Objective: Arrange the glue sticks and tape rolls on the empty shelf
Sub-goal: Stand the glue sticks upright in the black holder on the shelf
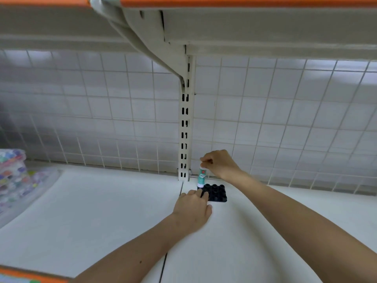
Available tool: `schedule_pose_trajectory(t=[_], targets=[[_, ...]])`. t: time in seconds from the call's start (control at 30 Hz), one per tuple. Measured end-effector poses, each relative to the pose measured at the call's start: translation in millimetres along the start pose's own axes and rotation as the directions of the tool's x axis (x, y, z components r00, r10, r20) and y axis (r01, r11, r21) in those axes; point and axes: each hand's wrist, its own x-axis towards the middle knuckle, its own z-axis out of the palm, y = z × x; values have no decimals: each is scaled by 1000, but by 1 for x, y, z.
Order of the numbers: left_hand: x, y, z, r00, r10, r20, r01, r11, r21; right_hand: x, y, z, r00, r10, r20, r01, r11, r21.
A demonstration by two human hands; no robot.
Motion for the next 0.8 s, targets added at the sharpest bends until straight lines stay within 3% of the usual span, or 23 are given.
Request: schedule_pose_trajectory(t=[0.17, 0.4, 0.57, 0.7, 0.8], targets=[[-1, -1, -1, 1000, 5, 17, -5, 1000, -8, -1, -6, 7, 999, -11, 33, 12, 1000, -21], [-5, -7, -4, 998, 11, 65, -9, 999, -39, -9, -6, 13, 999, -4, -42, 2, 999, -45], [-9, -12, -3, 993, 14, 119, -3, 995, -96, -17, -6, 23, 992, 30, -122, -22, 998, 62], [-12, -15, -1, 996, 36, 84, -25, 991, -133, -20, -9, 18, 984, 135, -112, -103, 962, 254], [-12, -21, -4, 999, 50, 17, -47, 987, -152, -28, -3, 4, 985, 144, -100, -121, 971, 204]])
